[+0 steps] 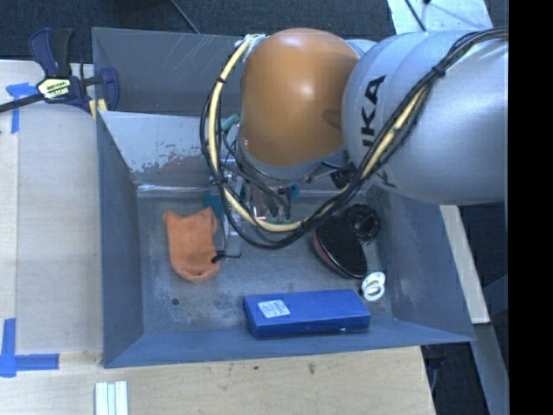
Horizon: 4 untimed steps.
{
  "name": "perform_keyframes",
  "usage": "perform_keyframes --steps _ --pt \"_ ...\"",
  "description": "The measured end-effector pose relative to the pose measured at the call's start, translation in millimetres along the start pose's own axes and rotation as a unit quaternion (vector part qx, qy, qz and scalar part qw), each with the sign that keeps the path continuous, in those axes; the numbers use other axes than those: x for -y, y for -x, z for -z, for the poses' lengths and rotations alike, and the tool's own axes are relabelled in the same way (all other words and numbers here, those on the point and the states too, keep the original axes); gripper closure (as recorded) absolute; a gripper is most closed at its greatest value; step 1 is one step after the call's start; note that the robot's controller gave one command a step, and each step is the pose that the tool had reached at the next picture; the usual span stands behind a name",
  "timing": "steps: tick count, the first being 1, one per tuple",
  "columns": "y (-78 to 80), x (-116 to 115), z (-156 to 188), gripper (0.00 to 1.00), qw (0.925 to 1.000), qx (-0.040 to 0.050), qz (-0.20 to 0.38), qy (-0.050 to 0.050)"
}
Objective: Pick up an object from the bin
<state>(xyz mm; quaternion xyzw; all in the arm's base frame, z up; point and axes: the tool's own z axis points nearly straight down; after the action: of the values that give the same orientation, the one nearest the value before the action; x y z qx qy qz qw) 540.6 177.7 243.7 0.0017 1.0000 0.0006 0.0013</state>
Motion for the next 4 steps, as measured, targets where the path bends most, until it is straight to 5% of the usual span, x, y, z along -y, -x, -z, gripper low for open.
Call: perform_keyframes --steps 1,2,3,4 --pt "0.0 0.0 0.0 0.0 1.0 0.0 0.0 0.0" --pt "5.8 -12.4 -49.0 0.0 0.9997 0.0036 0.022 0.001" --pt "9.8 3.3 -79.2 0.0 0.9992 -0.0026 -0.039 -0.001" --pt "30.8 5.9 -107.6 0.0 0.9972 0.0013 -0.075 0.0"
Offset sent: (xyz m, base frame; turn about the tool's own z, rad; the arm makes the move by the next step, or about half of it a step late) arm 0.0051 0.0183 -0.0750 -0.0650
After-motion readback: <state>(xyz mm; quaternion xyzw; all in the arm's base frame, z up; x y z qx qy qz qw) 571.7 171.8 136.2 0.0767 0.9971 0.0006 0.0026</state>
